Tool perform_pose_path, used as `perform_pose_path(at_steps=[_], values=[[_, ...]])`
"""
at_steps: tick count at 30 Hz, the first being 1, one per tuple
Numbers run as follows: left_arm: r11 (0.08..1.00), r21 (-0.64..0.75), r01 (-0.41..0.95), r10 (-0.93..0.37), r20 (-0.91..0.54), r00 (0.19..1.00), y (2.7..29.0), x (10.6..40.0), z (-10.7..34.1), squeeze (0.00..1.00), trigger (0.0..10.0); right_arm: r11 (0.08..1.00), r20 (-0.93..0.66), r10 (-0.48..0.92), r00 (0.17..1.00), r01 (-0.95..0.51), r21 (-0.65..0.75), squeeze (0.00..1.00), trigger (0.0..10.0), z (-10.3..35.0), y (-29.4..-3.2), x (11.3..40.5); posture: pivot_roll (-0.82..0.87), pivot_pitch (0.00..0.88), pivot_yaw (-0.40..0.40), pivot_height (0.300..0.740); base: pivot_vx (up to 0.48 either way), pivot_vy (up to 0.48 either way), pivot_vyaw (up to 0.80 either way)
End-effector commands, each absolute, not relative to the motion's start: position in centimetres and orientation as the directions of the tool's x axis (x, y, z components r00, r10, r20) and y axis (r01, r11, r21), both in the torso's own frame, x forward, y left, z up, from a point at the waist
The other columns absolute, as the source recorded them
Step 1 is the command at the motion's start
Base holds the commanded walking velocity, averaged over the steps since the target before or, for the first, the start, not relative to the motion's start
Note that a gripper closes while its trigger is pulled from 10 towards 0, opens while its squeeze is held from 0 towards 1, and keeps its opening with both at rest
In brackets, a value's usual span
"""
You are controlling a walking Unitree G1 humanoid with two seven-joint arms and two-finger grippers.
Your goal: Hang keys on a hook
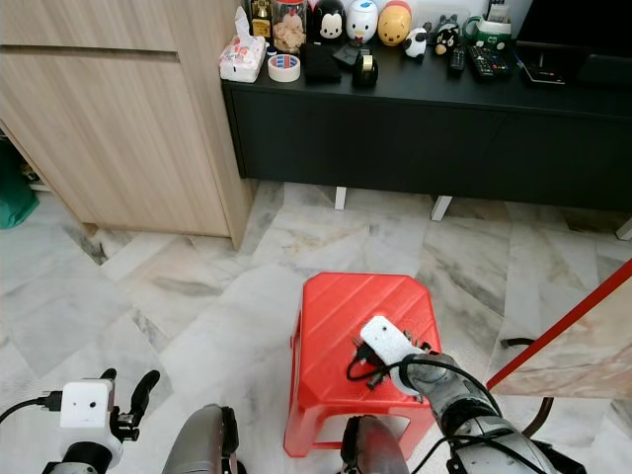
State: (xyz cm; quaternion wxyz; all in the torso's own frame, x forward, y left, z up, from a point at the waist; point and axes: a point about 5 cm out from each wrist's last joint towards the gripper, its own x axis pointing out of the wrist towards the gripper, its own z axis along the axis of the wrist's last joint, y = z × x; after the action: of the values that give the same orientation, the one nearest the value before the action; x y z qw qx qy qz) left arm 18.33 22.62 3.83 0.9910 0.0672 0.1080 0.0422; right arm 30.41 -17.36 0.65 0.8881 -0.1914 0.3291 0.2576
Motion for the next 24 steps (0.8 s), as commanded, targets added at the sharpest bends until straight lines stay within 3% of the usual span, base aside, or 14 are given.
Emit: perform_pose_path(at_steps=[1, 7, 8, 10, 11, 16, 17, 24], values=[[0.987, 0.140, -0.078, 0.109, -0.226, 0.968, 22.7, 18.1, 3.4, 0.00, 10.0, 0.824, -0.650, 0.338, 0.681, -0.548, -0.146, 0.00, 0.0, 0.7, -17.5, 30.4, 0.16, 0.128, -0.070, 0.625, 0.000, 0.000, 0.00], [0.988, 0.131, -0.080, 0.107, -0.218, 0.970, 22.5, 18.9, 3.2, 0.00, 10.0, 0.882, -0.539, 0.326, 0.777, -0.455, -0.122, 0.00, 0.0, 0.5, -17.8, 29.5, 0.14, 0.102, -0.081, 0.625, 0.000, 0.000, 0.00], [0.989, 0.128, -0.080, 0.106, -0.215, 0.971, 22.4, 19.2, 3.2, 0.00, 10.0, 0.931, -0.462, 0.260, 0.848, -0.347, -0.112, 0.00, 0.0, 0.9, -18.3, 29.3, 0.13, 0.087, -0.086, 0.625, 0.000, 0.000, 0.00], [0.989, 0.126, -0.080, 0.106, -0.214, 0.971, 22.4, 19.3, 3.1, 0.00, 10.0, 0.946, -0.435, 0.234, 0.869, -0.306, -0.103, 0.00, 0.0, 1.0, -18.4, 29.2, 0.12, 0.081, -0.088, 0.625, 0.000, 0.000, 0.00], [0.989, 0.126, -0.082, 0.108, -0.217, 0.970, 22.4, 19.5, 2.9, 0.00, 10.0, 0.974, -0.369, 0.179, 0.912, -0.218, -0.068, 0.00, 0.0, 1.4, -18.6, 28.8, 0.12, 0.070, -0.088, 0.625, 0.000, 0.000, 0.00], [0.988, 0.122, -0.089, 0.115, -0.226, 0.967, 22.5, 19.9, 2.4, 0.00, 10.0, 0.997, -0.297, 0.069, 0.952, -0.076, -0.013, 0.00, 0.0, 1.5, -18.7, 28.0, 0.11, 0.046, -0.093, 0.625, 0.000, 0.000, 0.00], [0.988, 0.122, -0.093, 0.119, -0.228, 0.967, 22.5, 20.0, 2.2, 0.00, 10.0, 0.999, -0.282, 0.048, 0.958, -0.050, -0.002, 0.00, 10.0, 1.5, -18.6, 27.6, 0.11, 0.037, -0.095, 0.625, 0.000, 0.000, 0.00], [0.987, 0.114, -0.111, 0.136, -0.248, 0.959, 22.5, 20.5, 1.2, 0.00, 10.0, 0.998, -0.258, -0.022, 0.966, 0.037, 0.056, 0.00, 10.0, 0.8, -17.8, 26.6, 0.11, 0.000, -0.101, 0.629, 0.000, 0.000, 0.00]])
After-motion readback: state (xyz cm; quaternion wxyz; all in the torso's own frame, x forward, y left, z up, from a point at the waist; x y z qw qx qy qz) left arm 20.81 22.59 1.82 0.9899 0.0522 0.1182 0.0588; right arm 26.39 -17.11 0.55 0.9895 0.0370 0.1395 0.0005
